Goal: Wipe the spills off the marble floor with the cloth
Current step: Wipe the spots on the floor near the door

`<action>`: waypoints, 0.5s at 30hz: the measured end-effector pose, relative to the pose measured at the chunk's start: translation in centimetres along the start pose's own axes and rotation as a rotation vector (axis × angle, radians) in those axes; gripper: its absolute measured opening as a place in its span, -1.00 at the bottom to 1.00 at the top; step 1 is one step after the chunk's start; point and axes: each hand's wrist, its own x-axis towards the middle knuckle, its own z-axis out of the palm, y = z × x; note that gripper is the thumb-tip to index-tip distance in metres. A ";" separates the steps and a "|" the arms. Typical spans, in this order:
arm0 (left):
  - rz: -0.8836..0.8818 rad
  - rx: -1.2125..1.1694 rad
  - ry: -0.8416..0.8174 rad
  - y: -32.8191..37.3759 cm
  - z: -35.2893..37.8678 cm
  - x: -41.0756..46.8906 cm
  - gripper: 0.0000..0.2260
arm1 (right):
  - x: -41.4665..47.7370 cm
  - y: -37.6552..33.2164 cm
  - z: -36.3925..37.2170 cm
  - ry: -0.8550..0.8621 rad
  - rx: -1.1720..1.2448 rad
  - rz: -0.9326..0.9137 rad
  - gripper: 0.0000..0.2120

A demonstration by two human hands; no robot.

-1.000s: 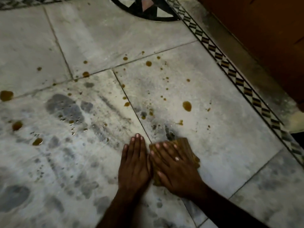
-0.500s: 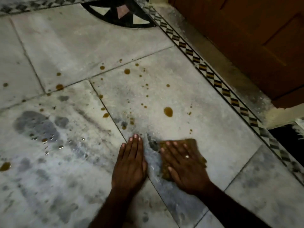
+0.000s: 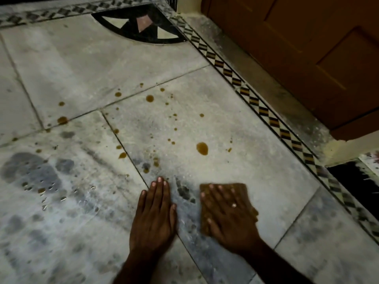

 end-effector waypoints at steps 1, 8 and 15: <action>-0.004 0.000 0.003 0.1 -0.1 0.0 -0.48 | 0.9 1.2 0.1 0.009 -0.011 0.075 -0.39; -0.010 0.016 -0.023 0.2 -0.4 0.0 -0.48 | 6.1 -1.1 1.3 -0.017 0.023 0.134 -0.40; -0.047 -0.004 -0.072 0.4 -0.5 0.1 -0.46 | 1.3 4.4 0.9 -0.002 0.009 0.346 -0.40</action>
